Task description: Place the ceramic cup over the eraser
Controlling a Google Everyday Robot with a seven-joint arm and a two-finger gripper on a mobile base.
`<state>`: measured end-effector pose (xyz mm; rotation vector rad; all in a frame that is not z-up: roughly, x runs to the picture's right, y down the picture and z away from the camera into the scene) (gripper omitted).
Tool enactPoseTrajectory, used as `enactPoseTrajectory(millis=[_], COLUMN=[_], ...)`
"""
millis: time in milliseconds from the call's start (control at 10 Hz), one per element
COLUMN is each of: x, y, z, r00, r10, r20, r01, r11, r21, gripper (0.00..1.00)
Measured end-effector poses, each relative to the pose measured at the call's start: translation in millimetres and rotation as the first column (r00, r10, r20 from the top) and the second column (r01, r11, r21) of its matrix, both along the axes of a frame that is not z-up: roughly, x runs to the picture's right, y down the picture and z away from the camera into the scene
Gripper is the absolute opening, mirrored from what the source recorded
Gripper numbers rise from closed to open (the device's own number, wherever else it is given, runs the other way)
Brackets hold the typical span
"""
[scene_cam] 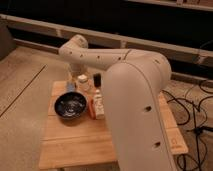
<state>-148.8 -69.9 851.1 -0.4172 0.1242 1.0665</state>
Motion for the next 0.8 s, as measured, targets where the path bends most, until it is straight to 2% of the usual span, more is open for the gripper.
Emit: enactPoseTrajectory(millis=[100,300,400,600,800], x=[0,-4,-5,-2,11], y=[-7,-13,-13,-5,-13], z=[10.7,35.7,43.9,61.9,77.3], r00=[1.0,0.993,0.99,0.982,0.979], r10=[-0.014,-0.077,-0.097,-0.116,-0.12], r20=[0.021,0.086,0.106,0.147,0.165], r01=[0.013,0.074,0.093,0.115,0.119], r11=[0.9998,0.9965,0.9949,0.9932,0.9928], r21=[0.014,0.037,0.039,0.018,0.015], gripper=[0.65,0.65,0.65,0.65,0.65])
